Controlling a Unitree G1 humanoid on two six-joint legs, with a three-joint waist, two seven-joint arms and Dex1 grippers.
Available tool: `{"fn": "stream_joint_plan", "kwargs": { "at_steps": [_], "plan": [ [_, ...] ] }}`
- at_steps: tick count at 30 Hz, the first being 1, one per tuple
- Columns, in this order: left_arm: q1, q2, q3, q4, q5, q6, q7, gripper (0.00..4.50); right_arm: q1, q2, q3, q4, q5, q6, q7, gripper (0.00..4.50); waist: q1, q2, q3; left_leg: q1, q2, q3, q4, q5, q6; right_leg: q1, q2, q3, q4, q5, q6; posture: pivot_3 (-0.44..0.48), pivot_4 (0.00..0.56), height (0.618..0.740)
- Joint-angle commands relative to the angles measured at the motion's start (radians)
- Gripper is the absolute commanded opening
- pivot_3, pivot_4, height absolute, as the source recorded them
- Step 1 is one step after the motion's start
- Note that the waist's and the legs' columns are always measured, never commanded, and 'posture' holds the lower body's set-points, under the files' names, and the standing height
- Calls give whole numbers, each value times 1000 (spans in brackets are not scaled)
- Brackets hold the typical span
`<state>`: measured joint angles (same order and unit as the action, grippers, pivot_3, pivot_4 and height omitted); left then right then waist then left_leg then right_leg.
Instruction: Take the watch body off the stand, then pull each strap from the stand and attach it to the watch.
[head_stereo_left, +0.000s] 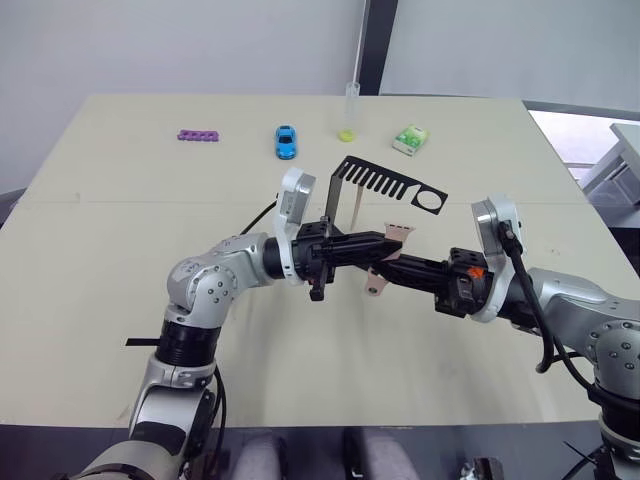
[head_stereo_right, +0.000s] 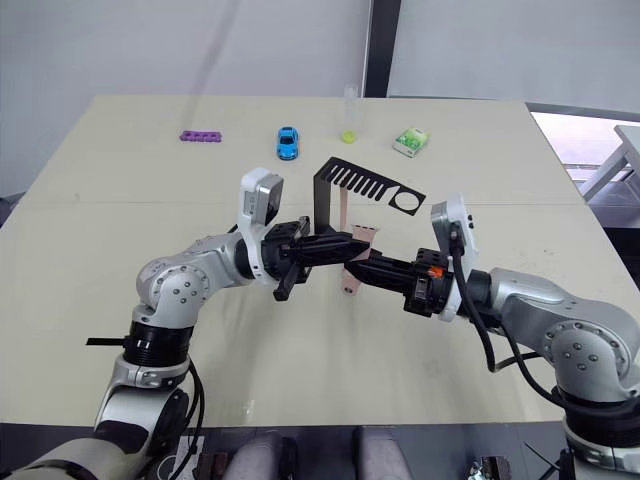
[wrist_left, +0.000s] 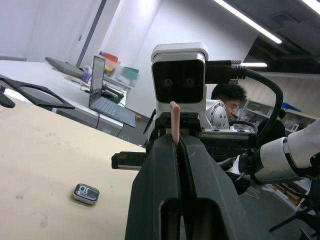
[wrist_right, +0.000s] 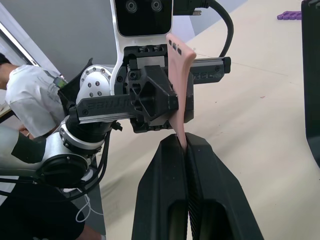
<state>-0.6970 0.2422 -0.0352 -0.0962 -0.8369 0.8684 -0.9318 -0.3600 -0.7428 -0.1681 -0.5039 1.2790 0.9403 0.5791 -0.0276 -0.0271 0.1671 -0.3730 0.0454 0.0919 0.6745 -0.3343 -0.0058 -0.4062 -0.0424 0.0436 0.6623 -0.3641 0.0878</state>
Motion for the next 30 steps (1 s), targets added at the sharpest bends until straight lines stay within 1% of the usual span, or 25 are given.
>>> {"fn": "stream_joint_plan", "kwargs": {
  "at_steps": [1, 6, 9, 12, 14, 15, 17, 19, 20, 23, 25, 28, 30],
  "plan": [
    [-11, -10, 0, -15, -21, -9, -14, 49, -17, -12, -36, -30, 25, -13, 5, 0, 0, 0, 0, 0, 0, 0, 0, 0, 0, 0, 0, 0, 0, 0, 0, 0, 150, 740],
    [-12, -7, -2, -18, -21, -9, -21, 49, -20, -16, -35, -45, -4, -30, 6, 0, 0, 0, 0, 0, 0, 0, 0, 0, 0, 0, 0, 0, 0, 0, 0, 0, 150, 740],
    [-8, 0, -5, -18, -16, -14, -31, 49, -5, -27, -50, -59, 10, -27, 17, 0, 0, 0, 0, 0, 0, 0, 0, 0, 0, 0, 0, 0, 0, 0, 0, 0, 150, 740],
    [-8, 9, -9, -11, -6, -21, -45, 0, 35, -58, -97, -86, 51, -18, 15, 872, 0, 0, 0, 0, 0, 0, 0, 0, 0, 0, 0, 0, 0, 0, 0, 0, 150, 740],
    [-10, 25, -17, -9, 10, -32, -60, 0, 97, -88, -159, -132, 57, -21, -3, 1808, 3, 0, 0, 0, 0, 0, 0, 0, 0, 0, 0, 0, -1, 0, 0, 0, 150, 740],
    [-9, 38, -22, -11, 20, -41, -73, 0, 140, -99, -195, -162, 51, -27, -21, 2359, 4, 0, 0, -1, 0, 0, 0, 0, 0, 0, 0, 0, -1, 0, 0, 0, 150, 740],
    [-2, 75, -47, -25, 52, -70, -111, 0, 259, -113, -287, -225, 28, -35, -52, 3335, 5, 0, 0, -1, 0, -1, -1, 0, 0, 0, 0, 0, -2, 0, 0, 0, 150, 740],
    [6, 109, -69, -37, 78, -97, -147, 0, 384, -110, -362, -290, -31, -52, -74, 4306, 5, 0, 0, -1, 0, -1, -1, 0, 0, 0, 0, 0, -2, 0, 0, 0, 150, 740],
    [7, 117, -75, -38, 84, -105, -156, 0, 427, -108, -384, -309, -54, -64, -81, 4450, 5, 0, 0, -1, 0, -1, -1, 0, 0, 0, 0, 0, -2, 0, 0, 0, 150, 740],
    [18, 163, -99, -33, 127, -159, -212, 0, 614, -22, -464, -398, -169, -99, -209, 4450, 5, 0, 0, 0, 0, -1, -1, 0, 0, 2, 0, 0, -2, 0, 0, 0, 150, 740],
    [24, 187, -123, -19, 171, -216, -250, 0, 736, 59, -494, -461, -256, -119, -300, 4450, 3, 0, 0, 2, 0, 0, -3, 0, -1, 3, 1, 1, -2, 0, 0, 0, 150, 740],
    [35, 200, -158, 8, 239, -309, -292, 0, 879, 174, -500, -519, -347, -152, -389, 4450, 3, 1, 0, 3, 0, 0, -5, 1, -2, 3, 1, 1, -3, 0, 0, 0, 150, 740],
    [42, 202, -178, 25, 277, -370, -319, 0, 952, 227, -470, -538, -420, -179, -416, 4450, 2, 1, -1, 4, 0, 1, -5, 1, -2, 3, 1, 2, -3, 0, 0, 0, 150, 740]
  ]
}}
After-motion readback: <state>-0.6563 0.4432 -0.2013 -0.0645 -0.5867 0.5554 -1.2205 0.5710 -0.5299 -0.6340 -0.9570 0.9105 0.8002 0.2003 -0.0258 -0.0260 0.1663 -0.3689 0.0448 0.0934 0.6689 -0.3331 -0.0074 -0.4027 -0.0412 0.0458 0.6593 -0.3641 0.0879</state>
